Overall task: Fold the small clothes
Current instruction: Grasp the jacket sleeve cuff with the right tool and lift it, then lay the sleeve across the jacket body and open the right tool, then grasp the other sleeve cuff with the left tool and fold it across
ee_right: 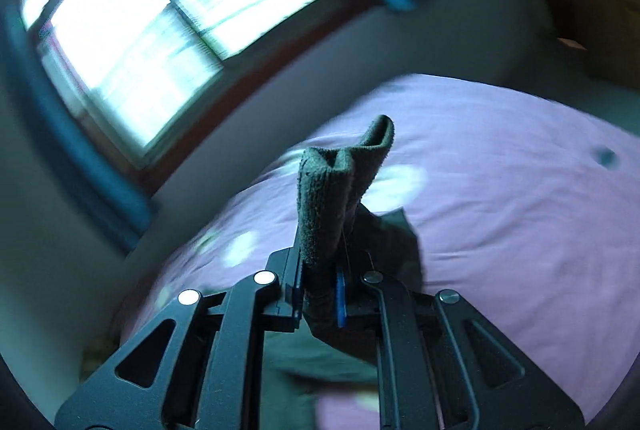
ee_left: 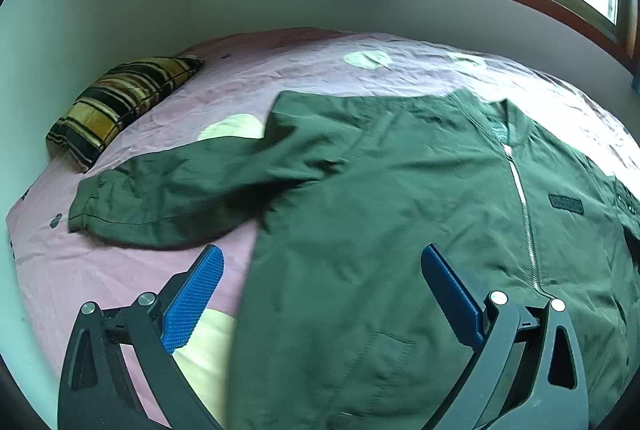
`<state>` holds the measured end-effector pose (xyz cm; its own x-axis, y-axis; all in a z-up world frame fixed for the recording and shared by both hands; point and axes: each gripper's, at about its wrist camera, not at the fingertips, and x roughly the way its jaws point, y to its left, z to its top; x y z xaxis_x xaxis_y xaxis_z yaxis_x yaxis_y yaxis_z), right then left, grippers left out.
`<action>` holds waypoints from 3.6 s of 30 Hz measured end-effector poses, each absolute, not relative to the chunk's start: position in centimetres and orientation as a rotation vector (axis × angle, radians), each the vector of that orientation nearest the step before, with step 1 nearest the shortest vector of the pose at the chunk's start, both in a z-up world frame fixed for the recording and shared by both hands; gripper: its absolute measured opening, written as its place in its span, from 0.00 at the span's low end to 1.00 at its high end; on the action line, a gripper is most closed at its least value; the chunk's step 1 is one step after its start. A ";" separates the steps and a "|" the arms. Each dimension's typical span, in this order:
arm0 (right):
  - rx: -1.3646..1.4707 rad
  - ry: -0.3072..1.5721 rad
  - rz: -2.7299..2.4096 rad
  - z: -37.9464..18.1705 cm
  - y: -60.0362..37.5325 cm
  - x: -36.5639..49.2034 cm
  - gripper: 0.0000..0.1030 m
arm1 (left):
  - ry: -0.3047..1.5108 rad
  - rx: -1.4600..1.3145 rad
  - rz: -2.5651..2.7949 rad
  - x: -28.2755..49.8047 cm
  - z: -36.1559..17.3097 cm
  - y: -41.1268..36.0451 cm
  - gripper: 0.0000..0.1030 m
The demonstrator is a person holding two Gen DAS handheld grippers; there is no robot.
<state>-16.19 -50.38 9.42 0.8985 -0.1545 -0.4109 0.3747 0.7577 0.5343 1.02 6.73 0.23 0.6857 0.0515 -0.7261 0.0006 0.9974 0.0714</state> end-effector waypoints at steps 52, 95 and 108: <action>0.530 0.859 -0.191 -3.9 -40.4 -9.1 0.58 | 0.829 0.005 0.042 1.1 -1.3 12.9 0.96; 0.499 0.724 -0.015 -1.8 -29.8 -9.6 0.66 | 0.850 -0.883 0.142 8.3 -6.7 43.1 0.31; 0.484 0.665 -0.013 0.3 -30.1 -11.0 0.66 | 0.655 -0.575 -0.010 8.1 7.7 32.8 0.22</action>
<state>-10.98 -30.12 0.35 0.7912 0.1403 -0.5953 0.1634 0.8894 0.4269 8.10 32.79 7.69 0.7986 -0.1857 -0.5725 -0.1679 0.8448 -0.5081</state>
